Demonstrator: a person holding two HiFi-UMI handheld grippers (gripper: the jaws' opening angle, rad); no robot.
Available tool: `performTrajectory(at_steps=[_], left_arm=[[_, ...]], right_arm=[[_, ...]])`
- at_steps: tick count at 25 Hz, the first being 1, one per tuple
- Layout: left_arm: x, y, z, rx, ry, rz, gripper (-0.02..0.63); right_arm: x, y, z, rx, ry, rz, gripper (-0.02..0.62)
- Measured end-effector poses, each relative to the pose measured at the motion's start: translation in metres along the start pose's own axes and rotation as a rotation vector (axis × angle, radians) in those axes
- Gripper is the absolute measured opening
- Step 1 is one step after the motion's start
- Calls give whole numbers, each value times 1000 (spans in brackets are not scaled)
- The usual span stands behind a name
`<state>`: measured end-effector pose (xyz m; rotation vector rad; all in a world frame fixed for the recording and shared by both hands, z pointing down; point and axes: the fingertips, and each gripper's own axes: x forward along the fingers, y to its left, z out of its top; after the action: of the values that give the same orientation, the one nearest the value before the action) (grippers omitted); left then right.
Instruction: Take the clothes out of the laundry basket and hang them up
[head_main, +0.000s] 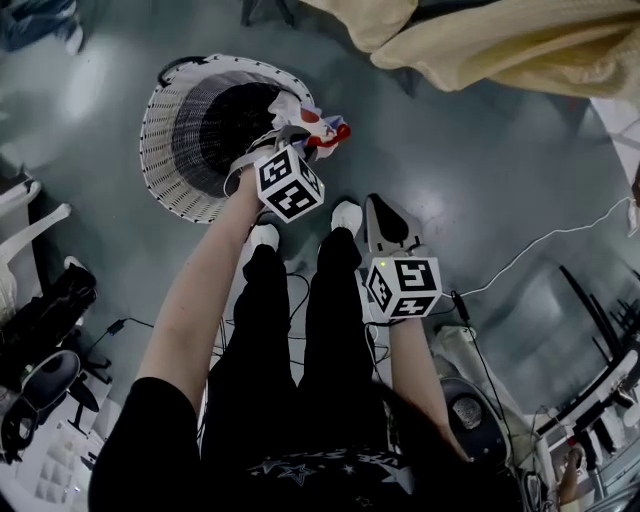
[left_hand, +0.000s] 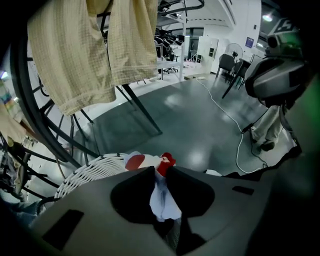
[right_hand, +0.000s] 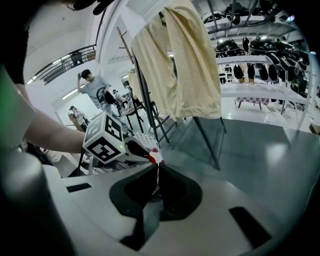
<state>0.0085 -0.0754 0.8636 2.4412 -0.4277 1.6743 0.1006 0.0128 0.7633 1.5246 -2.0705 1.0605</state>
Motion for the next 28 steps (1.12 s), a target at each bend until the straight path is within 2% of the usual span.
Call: performTrajectory(at_steps=[6,10,15,20,23,28], left_arm=[[-20,-8,4,35,-33,33,36],[-43,-12,1,14,-66,1,30],[-84,-12,-4,13,-106,-2,29],[-118,-7,-1,14,-147,18,29],[-131,-10,2,31,-164,17,29],[-140,-16,3,45,-188,7,29]], right_arm=[[0,-2,2,3,6,-4,17],[3,-2,5,-11,12,-7,17],[8,-3,8,-51,37,-10,17],[21,0,-8,-212,121,8,20],[31,7,-26,-334,198,60,90],[59,6,-58,-495,291,151,160]])
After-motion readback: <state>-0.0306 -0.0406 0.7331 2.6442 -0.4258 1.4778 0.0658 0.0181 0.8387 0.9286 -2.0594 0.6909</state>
